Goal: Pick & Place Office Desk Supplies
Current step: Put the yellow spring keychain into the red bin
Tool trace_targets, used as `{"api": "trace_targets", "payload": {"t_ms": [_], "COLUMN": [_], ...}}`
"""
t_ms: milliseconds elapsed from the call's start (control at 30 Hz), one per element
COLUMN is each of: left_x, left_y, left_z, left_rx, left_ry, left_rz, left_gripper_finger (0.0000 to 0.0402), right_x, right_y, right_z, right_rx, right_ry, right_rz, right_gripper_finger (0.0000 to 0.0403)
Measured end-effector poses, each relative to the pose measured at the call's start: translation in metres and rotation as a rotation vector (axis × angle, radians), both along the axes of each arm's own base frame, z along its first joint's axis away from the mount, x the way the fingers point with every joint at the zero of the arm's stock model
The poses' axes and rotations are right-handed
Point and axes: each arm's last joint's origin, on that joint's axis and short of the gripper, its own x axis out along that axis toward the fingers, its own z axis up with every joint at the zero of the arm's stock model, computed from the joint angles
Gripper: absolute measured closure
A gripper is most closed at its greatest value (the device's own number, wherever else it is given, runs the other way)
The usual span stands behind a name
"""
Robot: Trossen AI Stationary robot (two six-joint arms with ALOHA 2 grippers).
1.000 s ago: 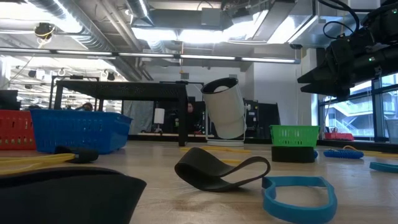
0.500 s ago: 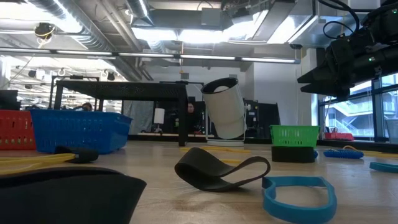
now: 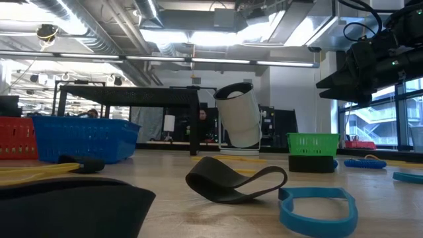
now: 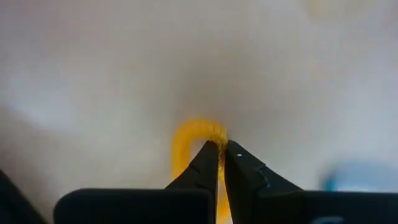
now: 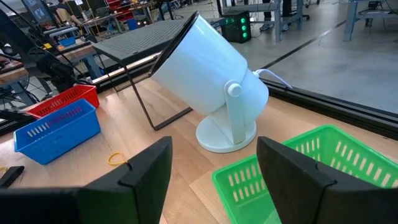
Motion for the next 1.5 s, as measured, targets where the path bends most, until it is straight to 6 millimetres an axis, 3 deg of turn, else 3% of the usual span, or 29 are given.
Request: {"api": "trace_targets", "payload": {"t_ms": [133,333,633,833,1100,1333,1500], "left_x": [0.01,0.045,0.126,0.159,0.17,0.168,0.165], "left_y": [0.015,0.038,0.088,0.117,0.122,0.117,0.118], "left_z": [0.026,0.053,0.074,0.105,0.133,0.129,0.112], "left_rx": [0.079,0.38,0.637,0.805,0.881,0.851,0.69], "left_ry": [-0.218,-0.59,-0.732,-0.916,-1.18,-1.161,-1.059], "left_rz": [-0.013,-0.191,-0.414,-0.55,-0.731,-0.752,-0.691], "left_gripper_finger": [0.0395,0.039,0.039,0.0389,0.0389,0.0389,0.0389], "right_x": [0.0,0.0,0.0,0.0,0.0,0.0,0.0], "right_y": [0.0,0.0,0.0,0.0,0.0,0.0,0.0], "right_z": [0.0,0.0,0.0,0.0,0.0,0.0,0.0], "right_rx": [0.0,0.0,0.0,0.0,0.0,0.0,0.0], "right_ry": [0.0,0.0,0.0,0.0,0.0,0.0,0.0], "right_rz": [0.0,0.0,0.0,0.0,0.0,0.0,0.0], "right_gripper_finger": [0.0166,0.0166,0.0166,0.0166,0.0166,0.0165,0.0165]}}
